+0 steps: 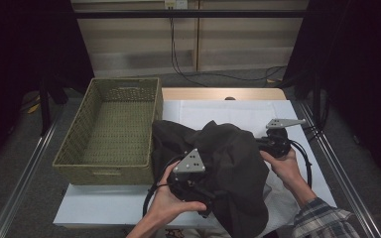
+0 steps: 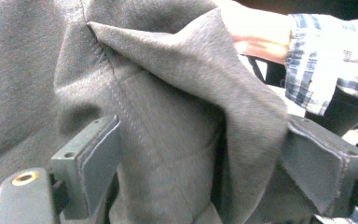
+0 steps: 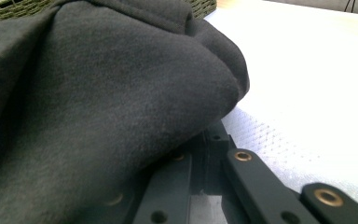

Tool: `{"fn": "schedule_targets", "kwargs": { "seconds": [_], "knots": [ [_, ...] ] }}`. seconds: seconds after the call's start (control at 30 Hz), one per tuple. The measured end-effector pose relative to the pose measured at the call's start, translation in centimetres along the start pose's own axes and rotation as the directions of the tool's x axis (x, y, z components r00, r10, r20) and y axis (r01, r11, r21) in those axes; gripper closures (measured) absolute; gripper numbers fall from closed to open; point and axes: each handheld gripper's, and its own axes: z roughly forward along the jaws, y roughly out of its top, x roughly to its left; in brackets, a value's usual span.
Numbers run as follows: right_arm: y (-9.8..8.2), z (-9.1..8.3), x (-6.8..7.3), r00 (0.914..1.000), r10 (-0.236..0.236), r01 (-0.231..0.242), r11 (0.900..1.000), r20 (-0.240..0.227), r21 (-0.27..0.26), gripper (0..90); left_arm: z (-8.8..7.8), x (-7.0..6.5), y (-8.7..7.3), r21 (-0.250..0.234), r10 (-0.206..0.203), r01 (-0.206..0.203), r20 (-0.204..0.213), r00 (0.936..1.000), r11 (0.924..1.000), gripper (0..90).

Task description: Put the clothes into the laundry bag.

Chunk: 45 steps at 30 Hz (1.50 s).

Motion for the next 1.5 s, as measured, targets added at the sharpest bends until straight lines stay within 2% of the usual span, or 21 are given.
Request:
{"fn": "schedule_targets", "kwargs": {
  "seconds": [0.13,0.17,0.27,0.37,0.4,0.47,0.57,0.6,0.63,0.77,0.8,0.87,0.93,1.07,1.17,1.27,1.3,1.4,1.43,1.47,1.5],
  "knots": [
    [0.0,0.2,0.1,1.0,-0.006,0.006,1.0,-0.007,0.002,90.0,-0.5,0.4,0.9,-0.074,-0.005,0.004,-0.023,0.9997,0.9972,12.5],
    [0.0,0.3,0.2,0.9999,-0.008,0.008,1.0,-0.011,0.001,90.0,-0.2,0.7,1.5,-0.061,0.015,-0.016,-0.018,0.9997,0.998,11.7],
    [0.1,0.4,0.5,0.9997,-0.014,0.014,1.0,-0.019,0.0,90.0,1.0,1.4,2.5,-0.072,0.024,-0.026,-0.027,0.9993,0.9971,10.9],
    [0.2,0.5,0.8,0.9994,-0.02,0.02,1.0,-0.027,0.002,90.0,3.1,2.4,3.3,-0.064,0.001,-0.002,-0.022,0.9997,0.9979,7.2],
    [0.2,0.5,0.8,0.9994,-0.022,0.022,1.0,-0.027,0.002,90.0,4.2,2.8,3.4,-0.046,0.004,-0.005,-0.023,0.9997,0.9989,6.7],
    [0.2,0.4,0.9,0.9993,-0.023,0.023,1.0,-0.028,0.002,90.0,5.7,3.3,3.4,0.0,0.018,-0.018,-0.051,0.9985,0.9998,4.9],
    [0.2,0.3,1.1,0.999,-0.031,0.032,0.999,-0.032,0.006,90.0,7.7,4.3,2.7,0.072,0.015,-0.008,-0.102,0.9946,0.9973,3.8],
    [0.2,0.2,1.2,0.9988,-0.035,0.036,0.999,-0.033,0.007,90.0,8.2,4.6,2.4,0.078,0.008,0.0,-0.102,0.9947,0.9969,5.2],
    [0.3,0.1,1.4,0.9985,-0.039,0.04,0.999,-0.038,0.012,90.0,8.6,4.7,2.1,0.104,0.02,-0.007,-0.123,0.9922,0.9945,9.2],
    [0.4,-0.2,1.8,0.9985,-0.037,0.038,0.999,-0.039,0.013,90.0,9.6,5.0,1.3,0.153,0.031,-0.008,-0.148,0.9886,0.9882,32.7],
    [0.4,-0.2,1.8,0.9986,-0.036,0.036,0.999,-0.04,0.013,90.0,9.7,5.1,1.3,0.169,0.034,-0.008,-0.149,0.9883,0.9855,39.5],
    [0.5,-0.3,1.9,0.9987,-0.035,0.035,0.999,-0.037,0.009,90.0,9.7,5.1,1.0,0.155,0.036,-0.012,-0.153,0.9876,0.9878,54.8],
    [0.6,-0.5,1.8,0.9989,-0.033,0.033,0.999,-0.034,0.0,90.0,9.2,5.0,1.1,0.173,0.044,-0.021,-0.131,0.9904,0.9847,63.6],
    [0.9,-0.9,1.4,0.9996,-0.01,0.009,0.999,-0.028,-0.038,90.0,8.2,4.1,1.4,0.154,0.07,-0.057,-0.078,0.9945,0.9865,68.3],
    [1.3,-1.5,1.0,0.9999,-0.001,0.0,0.998,-0.012,-0.068,90.0,8.1,3.3,1.4,0.167,0.097,-0.089,-0.04,0.9944,0.982,69.1],
    [2.0,-2.3,1.4,0.9998,-0.017,0.018,0.996,0.002,-0.085,90.0,9.4,3.2,0.8,0.223,0.115,-0.106,-0.027,0.993,0.969,70.0],
    [2.1,-2.5,1.6,0.9996,-0.028,0.029,0.996,0.008,-0.088,90.0,9.8,3.3,0.5,0.255,0.13,-0.12,-0.023,0.9912,0.9594,70.2],
    [2.3,-3.0,2.3,0.998,-0.061,0.063,0.995,0.018,-0.082,90.0,10.5,4.2,0.2,0.281,0.104,-0.097,-0.009,0.9945,0.9547,70.5],
    [2.2,-3.0,2.5,0.9974,-0.07,0.071,0.995,0.021,-0.076,90.0,10.7,4.4,0.2,0.281,0.094,-0.086,-0.013,0.9955,0.9558,70.6],
    [2.1,-3.0,2.6,0.9971,-0.074,0.075,0.995,0.018,-0.071,90.0,10.9,4.6,0.1,0.294,0.101,-0.092,-0.016,0.9948,0.9513,70.6],
    [2.0,-2.9,2.7,0.997,-0.076,0.077,0.995,0.016,-0.064,90.0,11.2,4.6,0.0,0.294,0.09,-0.078,-0.027,0.9956,0.9527,70.6]
  ]
}}
